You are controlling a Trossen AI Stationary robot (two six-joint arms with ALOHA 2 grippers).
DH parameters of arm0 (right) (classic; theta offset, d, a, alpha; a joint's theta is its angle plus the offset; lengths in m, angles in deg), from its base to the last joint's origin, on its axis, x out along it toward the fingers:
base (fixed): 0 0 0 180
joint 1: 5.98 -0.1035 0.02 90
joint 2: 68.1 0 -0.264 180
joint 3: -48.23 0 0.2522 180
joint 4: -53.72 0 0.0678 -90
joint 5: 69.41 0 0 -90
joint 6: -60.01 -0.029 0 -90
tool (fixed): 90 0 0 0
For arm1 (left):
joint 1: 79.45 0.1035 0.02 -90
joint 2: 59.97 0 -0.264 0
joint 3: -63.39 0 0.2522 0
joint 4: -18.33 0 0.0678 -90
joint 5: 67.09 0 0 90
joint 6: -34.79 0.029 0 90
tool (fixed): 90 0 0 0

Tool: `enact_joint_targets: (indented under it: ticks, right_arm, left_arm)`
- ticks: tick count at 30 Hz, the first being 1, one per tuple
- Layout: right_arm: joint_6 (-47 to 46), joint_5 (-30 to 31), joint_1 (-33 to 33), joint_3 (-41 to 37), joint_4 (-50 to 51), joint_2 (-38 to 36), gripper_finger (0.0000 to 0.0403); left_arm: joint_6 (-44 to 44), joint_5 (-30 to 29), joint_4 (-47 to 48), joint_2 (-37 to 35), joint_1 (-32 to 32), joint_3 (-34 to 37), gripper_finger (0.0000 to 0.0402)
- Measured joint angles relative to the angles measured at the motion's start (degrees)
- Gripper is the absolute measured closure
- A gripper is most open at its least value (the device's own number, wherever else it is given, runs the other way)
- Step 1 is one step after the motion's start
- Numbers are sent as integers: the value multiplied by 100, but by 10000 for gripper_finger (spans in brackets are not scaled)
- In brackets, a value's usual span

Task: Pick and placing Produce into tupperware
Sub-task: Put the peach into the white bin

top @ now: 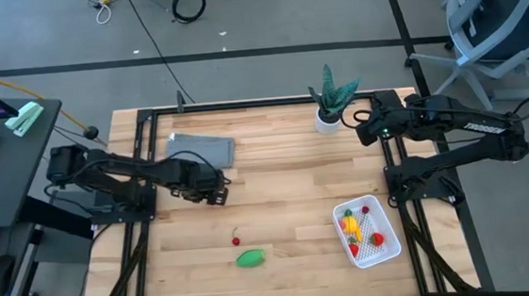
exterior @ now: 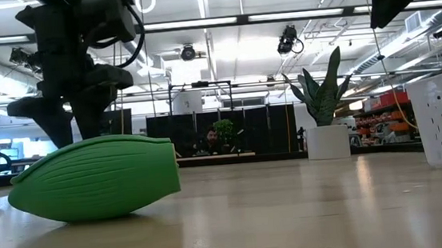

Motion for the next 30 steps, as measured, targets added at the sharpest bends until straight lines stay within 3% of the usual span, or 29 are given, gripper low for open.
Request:
enact_joint_targets:
  ticks: [14, 30]
  right_arm:
    - [42, 4, 0, -2, -2, 0, 289]
    - [43, 2, 0, -2, -1, 0, 289]
  left_arm:
    - [-351, -106, -473, 945, -148, 0, 199]
    - [-461, -189, -598, 1041, -139, -2, 226]
